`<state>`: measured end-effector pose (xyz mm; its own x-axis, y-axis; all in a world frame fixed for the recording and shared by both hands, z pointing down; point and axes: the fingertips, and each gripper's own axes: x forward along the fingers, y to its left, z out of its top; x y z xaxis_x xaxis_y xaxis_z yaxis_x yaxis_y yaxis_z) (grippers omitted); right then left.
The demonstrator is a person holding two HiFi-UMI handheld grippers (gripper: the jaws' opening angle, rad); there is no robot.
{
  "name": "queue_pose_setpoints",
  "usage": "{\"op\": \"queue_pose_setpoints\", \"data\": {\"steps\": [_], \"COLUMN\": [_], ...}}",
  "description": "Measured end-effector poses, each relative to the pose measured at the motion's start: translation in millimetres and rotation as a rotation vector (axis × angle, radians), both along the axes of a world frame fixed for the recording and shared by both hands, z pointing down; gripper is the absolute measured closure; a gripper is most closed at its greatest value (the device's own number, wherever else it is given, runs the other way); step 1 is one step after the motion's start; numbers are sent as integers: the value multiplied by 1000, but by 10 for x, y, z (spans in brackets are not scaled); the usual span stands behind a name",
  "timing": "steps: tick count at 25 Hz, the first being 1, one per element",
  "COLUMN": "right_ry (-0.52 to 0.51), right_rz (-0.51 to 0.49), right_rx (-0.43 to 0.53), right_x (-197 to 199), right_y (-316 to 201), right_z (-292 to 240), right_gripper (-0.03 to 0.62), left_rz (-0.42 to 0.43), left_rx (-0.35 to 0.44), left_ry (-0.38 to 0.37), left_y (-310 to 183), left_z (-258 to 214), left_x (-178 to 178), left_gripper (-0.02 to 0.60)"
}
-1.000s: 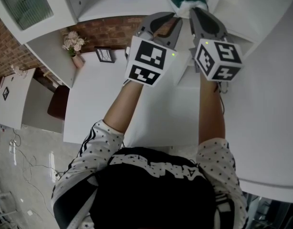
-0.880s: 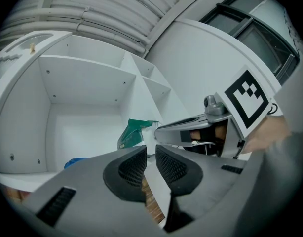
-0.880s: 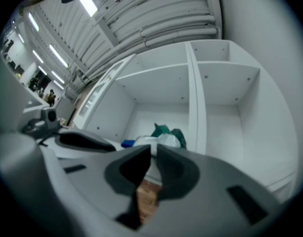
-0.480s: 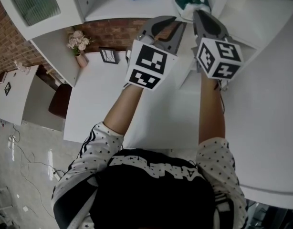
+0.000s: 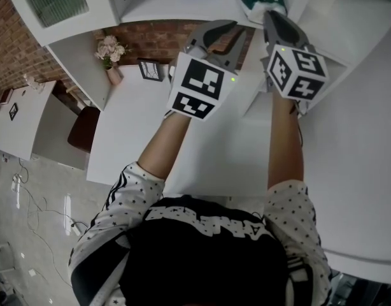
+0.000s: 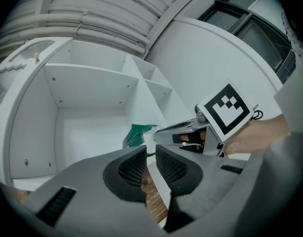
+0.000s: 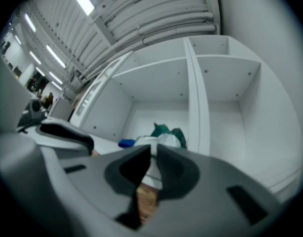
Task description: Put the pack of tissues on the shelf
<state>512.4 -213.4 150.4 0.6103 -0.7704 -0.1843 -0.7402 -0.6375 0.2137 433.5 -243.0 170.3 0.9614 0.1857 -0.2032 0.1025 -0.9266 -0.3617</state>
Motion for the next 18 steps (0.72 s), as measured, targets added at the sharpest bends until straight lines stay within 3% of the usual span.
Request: {"op": "queue_pose_setpoints", "data": {"steps": [10,18], "right_ry": [18,18], "right_rz": [-72,-171], "right_rx": [98,121], "right_x": [-410,-869], "right_y": [197,343], "right_z": [-49,142], "right_gripper": [539,559], "left_rz": [37,24], "left_rx": [-26,-80], "left_ry": [-6,10], "left_y": [28,1], "left_z": [66,178], "left_x": [-216,-511], "left_gripper": [494,546]}}
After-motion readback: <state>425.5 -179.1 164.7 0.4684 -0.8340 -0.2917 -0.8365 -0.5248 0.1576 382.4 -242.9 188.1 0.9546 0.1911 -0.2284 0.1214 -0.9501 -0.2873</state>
